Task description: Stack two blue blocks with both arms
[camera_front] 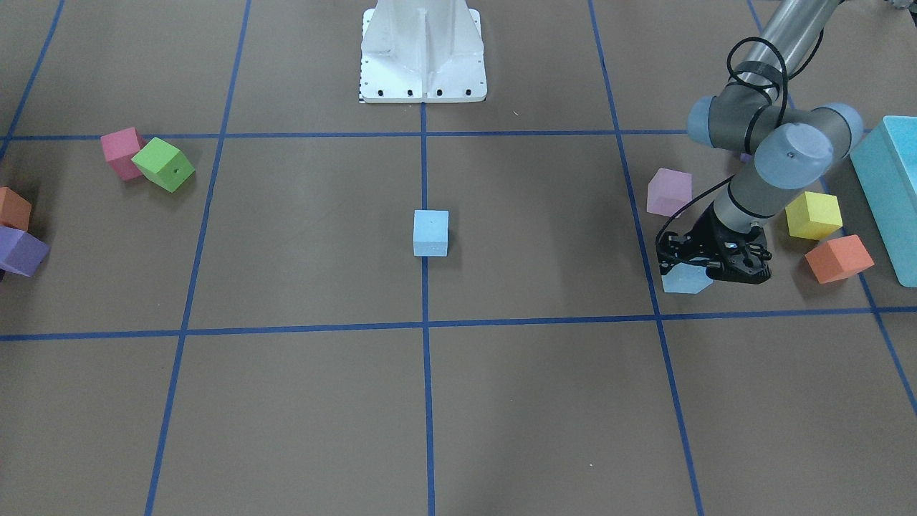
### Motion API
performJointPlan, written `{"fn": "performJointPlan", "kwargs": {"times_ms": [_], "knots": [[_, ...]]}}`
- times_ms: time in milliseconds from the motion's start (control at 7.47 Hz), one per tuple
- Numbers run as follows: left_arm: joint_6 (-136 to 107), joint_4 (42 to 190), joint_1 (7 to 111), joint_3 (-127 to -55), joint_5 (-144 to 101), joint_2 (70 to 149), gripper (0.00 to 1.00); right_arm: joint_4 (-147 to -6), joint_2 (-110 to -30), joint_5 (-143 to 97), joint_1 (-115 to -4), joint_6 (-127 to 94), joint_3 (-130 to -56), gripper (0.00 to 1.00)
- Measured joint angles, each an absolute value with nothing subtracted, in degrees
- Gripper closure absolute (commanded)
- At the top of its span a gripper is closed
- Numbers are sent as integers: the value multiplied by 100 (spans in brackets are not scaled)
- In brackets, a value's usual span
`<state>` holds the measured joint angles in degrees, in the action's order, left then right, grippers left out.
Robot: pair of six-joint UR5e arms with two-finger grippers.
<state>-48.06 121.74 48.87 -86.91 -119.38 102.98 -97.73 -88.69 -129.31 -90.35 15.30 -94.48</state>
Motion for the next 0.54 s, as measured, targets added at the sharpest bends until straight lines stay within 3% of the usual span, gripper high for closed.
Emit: {"fn": "performJointPlan", "kwargs": {"times_ms": [535], "knots": [[-4861, 11394, 4890, -9152, -11993, 10782, 100, -9774, -8863, -12945, -9032, 1503, -9415, 0]]}}
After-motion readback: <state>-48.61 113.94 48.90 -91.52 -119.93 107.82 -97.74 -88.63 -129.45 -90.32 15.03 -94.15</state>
